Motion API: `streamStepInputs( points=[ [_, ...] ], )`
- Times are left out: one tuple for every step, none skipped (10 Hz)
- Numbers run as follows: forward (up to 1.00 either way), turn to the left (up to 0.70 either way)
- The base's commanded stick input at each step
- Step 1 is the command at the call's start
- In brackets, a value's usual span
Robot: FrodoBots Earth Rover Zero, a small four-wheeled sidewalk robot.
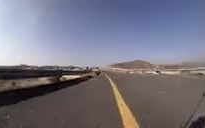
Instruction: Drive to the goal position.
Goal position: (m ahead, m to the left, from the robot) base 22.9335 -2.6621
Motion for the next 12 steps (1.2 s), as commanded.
streamStepInputs(
  points=[
    [0.85,0.00],
    [0.85,0.00],
    [0.85,0.00],
    [0.85,0.00],
    [0.85,0.00],
    [0.85,0.00],
    [0.85,0.00],
    [0.85,0.00],
    [0.85,0.00],
    [0.85,-0.34],
    [0.85,-0.34],
    [0.85,0.00]
  ],
)
